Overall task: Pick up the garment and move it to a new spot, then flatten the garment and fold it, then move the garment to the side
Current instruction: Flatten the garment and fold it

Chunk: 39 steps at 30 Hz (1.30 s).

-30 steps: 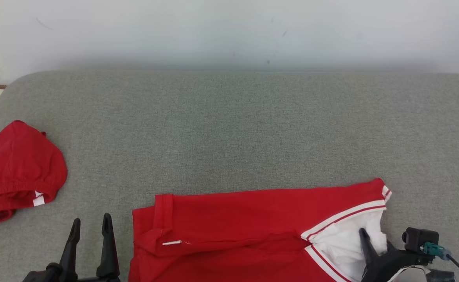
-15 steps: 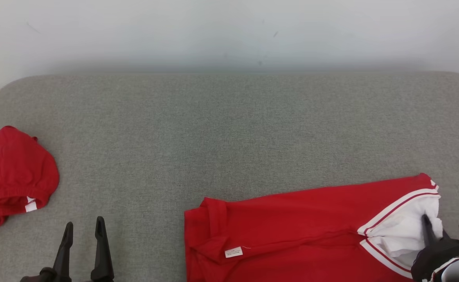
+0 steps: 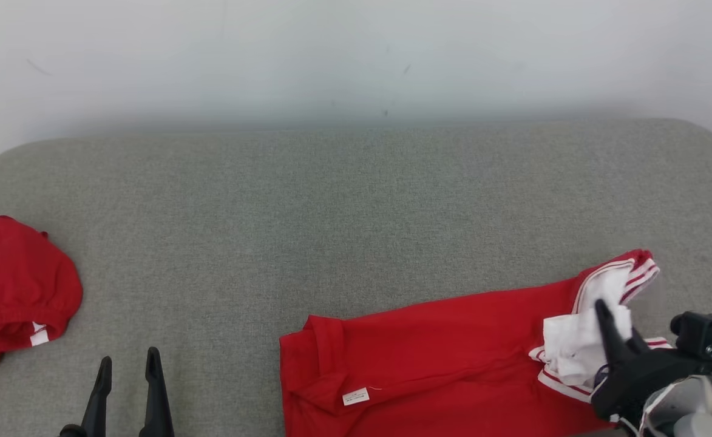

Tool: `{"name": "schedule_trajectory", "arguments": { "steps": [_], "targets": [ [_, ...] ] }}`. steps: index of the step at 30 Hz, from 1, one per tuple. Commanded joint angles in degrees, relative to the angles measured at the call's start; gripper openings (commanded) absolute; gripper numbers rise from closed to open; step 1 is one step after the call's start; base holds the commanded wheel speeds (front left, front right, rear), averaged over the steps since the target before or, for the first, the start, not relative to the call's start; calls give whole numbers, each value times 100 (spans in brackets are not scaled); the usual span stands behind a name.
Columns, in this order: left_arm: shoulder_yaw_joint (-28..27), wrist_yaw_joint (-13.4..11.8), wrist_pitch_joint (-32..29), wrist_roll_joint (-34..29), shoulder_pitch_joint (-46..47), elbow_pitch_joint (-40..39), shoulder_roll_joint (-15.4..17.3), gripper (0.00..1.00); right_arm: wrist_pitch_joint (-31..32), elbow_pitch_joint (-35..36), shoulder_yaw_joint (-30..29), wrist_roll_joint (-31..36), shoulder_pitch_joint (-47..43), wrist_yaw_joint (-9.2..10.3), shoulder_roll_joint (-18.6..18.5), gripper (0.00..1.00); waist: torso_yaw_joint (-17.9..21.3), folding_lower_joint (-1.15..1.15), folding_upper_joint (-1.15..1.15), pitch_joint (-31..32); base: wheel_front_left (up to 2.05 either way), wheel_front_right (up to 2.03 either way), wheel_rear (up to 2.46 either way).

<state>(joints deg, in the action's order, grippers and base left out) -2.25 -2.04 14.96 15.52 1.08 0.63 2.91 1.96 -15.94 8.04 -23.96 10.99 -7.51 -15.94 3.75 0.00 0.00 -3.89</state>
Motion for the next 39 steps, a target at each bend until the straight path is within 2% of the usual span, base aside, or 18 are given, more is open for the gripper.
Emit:
{"name": "schedule_trajectory", "arguments": {
  "steps": [1, 3, 9, 17, 22, 28, 38, 39],
  "targets": [
    [-10, 29, 33, 11, -119, 26, 1, 100, 45, 156, 74, -105, -112, 3, 59, 0, -17, 0, 0, 29, 0, 0, 0],
    [-26, 26, 33, 11, -136, 11, 2, 100, 162, 580, 225, -198, -245, 2, 25, 0, -26, 0, 0, 49, 0, 0, 0],
    [7, 31, 30, 42, -139, 28, 0, 100, 514, 1599, 777, -321, -665, 1, 227, 0, -126, 0, 0, 89, 0, 0, 0],
    [132, 37, 29, 65, -59, 114, 0, 100, 755, 2179, 1578, -349, -775, 0, 546, 0, -368, 0, 0, 86, 0, 0, 0],
    [231, 75, 29, 78, 10, 194, 2, 100, 732, 2047, 1964, -364, -712, 1, 724, 0, -566, 0, 0, 72, 0, 0, 0],
    [351, 139, 29, 85, 126, 325, 1, 100, 508, 1576, 2247, -274, -539, 0, 906, 0, -769, 0, 0, 27, 0, 0, 0],
    [400, 181, 29, 107, 266, 470, 1, 100, 8, 716, 2522, -127, -237, 0, 1089, 0, -874, 0, 0, -40, 0, 0, 0],
    [393, 188, 29, 108, 264, 480, 1, 100, -76, 648, 2526, -119, -188, 0, 1108, 10, -874, 0, 0, -47, 0, 0, 0]
  ]
}}
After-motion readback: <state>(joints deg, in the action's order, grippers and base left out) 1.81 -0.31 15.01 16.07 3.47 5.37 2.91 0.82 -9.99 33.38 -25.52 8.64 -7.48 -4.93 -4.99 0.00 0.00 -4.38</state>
